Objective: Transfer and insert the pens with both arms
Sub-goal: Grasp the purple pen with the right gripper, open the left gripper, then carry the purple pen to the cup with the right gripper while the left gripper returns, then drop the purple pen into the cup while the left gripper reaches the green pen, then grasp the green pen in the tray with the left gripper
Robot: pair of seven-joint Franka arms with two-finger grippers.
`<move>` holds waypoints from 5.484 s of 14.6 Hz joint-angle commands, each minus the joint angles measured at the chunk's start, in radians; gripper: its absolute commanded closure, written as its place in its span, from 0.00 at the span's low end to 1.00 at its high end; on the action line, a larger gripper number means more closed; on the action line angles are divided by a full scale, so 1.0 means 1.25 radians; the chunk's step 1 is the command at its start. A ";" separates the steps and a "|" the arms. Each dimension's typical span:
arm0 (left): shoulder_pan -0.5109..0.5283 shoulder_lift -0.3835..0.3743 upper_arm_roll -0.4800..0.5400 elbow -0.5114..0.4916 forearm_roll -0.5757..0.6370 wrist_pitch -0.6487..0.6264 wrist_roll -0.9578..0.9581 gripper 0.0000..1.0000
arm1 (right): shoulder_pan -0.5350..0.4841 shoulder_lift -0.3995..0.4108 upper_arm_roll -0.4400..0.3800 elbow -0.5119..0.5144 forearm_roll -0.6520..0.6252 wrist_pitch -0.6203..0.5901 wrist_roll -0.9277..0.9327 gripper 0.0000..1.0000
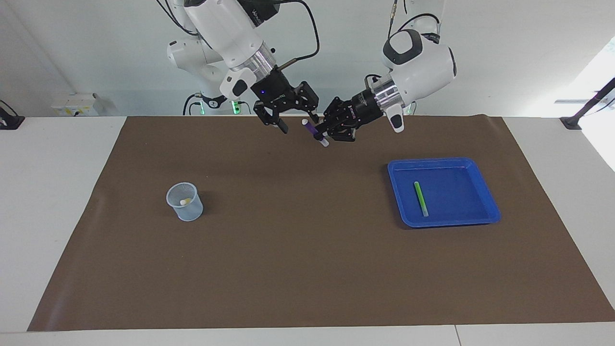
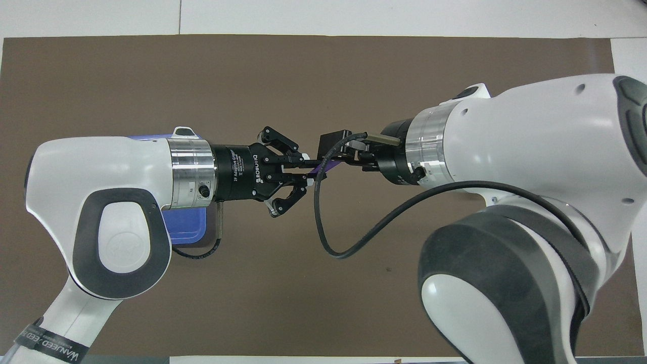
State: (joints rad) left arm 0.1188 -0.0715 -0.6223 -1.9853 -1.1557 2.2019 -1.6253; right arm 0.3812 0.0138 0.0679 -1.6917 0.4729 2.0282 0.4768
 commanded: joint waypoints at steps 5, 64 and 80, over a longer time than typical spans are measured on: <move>-0.009 -0.020 0.008 -0.019 -0.020 0.014 -0.010 1.00 | 0.003 -0.002 -0.003 -0.006 0.005 0.029 -0.017 1.00; 0.255 0.237 0.019 -0.173 1.075 0.128 1.256 0.07 | -0.345 0.016 -0.010 0.072 -0.377 -0.302 -0.396 0.00; 0.256 0.271 0.020 -0.103 1.091 0.068 1.257 1.00 | -0.300 -0.033 0.002 0.102 -0.416 -0.388 -0.327 0.00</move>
State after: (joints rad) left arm 0.4376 0.2508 -0.5990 -2.1384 0.1788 2.3151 -0.0590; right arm 0.0160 -0.0252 0.0606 -1.5674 -0.0398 1.5350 0.0645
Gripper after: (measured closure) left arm 0.833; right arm 0.000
